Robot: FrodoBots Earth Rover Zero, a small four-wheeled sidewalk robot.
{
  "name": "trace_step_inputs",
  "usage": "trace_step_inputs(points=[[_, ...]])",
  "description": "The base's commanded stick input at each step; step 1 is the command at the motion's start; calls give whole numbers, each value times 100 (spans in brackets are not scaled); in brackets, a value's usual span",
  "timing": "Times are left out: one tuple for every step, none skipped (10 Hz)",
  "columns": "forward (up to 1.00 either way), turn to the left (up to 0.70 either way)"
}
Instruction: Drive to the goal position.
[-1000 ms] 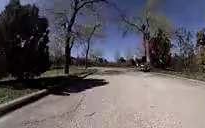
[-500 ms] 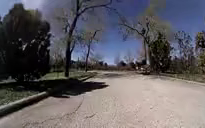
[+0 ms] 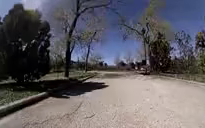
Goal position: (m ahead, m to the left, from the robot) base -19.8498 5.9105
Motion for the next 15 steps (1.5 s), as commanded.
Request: trace_step_inputs(points=[[0, 0], [0, 0], [0, 0], [0, 0], [0, 0], [0, -29], [0, -85], [0, -85], [0, -85], [0, -85], [0, -85], [0, -85], [0, -85], [0, -85], [0, -85]])
